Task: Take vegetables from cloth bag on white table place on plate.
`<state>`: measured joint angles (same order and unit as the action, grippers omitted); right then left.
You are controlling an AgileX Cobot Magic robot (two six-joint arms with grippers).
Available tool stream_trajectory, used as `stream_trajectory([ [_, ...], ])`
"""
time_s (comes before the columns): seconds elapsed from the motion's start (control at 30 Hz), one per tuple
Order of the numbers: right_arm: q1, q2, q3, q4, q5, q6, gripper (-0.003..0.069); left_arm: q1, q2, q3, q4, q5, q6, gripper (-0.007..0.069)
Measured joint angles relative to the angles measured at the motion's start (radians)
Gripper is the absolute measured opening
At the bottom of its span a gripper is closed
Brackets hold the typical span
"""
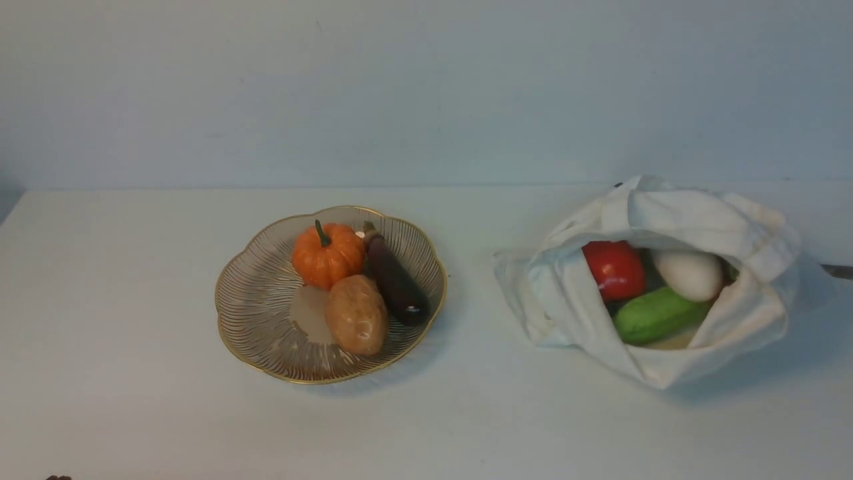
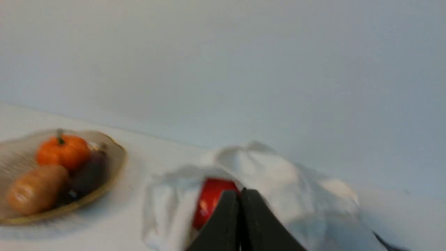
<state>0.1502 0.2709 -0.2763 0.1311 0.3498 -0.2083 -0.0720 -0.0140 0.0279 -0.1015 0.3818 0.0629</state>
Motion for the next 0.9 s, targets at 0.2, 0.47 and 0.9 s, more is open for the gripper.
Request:
stream_trajectory([
  [0.2,-0.14,-0.239,0.288,-0.005,0.035,0.001,-0.0013,0.0,0.0,0.0,0.0,0.0,0.0,-0.0008],
  [0.47,-0.158,-0.282,0.295,-0.006,0.049,0.003,-0.0013,0.0,0.0,0.0,0.0,-0.001,0.0,-0.0008],
  [0.9,-0.158,-0.282,0.295,-0.006,0.049,0.003,-0.0013,0.0,0.0,0.0,0.0,-0.001,0.0,-0.0008],
])
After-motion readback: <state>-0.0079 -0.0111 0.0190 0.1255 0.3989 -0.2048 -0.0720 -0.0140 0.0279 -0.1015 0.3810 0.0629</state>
